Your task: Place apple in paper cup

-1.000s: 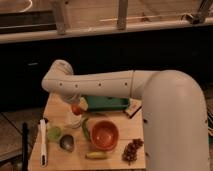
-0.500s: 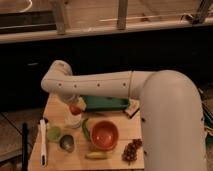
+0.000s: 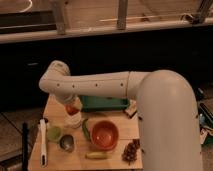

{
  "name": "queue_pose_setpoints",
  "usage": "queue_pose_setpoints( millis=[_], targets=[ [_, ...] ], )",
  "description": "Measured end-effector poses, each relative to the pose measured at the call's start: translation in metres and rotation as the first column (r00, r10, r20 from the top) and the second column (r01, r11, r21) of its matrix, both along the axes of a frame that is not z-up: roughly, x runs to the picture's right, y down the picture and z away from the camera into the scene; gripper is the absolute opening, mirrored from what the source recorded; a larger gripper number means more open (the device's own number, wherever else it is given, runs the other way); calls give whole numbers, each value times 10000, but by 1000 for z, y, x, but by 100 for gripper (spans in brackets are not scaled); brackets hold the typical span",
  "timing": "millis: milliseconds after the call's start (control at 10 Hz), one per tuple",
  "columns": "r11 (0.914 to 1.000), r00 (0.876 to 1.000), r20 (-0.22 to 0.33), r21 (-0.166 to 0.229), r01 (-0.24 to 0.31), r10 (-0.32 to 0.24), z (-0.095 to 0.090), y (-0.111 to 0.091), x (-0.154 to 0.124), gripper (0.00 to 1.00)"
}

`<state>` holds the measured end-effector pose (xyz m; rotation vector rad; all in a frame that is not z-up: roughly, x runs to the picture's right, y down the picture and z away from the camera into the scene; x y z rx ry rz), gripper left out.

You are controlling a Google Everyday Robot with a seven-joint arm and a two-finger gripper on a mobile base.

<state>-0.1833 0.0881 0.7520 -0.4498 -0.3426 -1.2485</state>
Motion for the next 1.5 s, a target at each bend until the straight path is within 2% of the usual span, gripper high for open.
queue_pose_setpoints(
  millis=[700,1500],
  targets=[
    [9998,9974,692,-45,181,-177,4,0,-14,6],
    [9985,9869,1531,-86,536,-517,10,-1,-27,6]
  ],
)
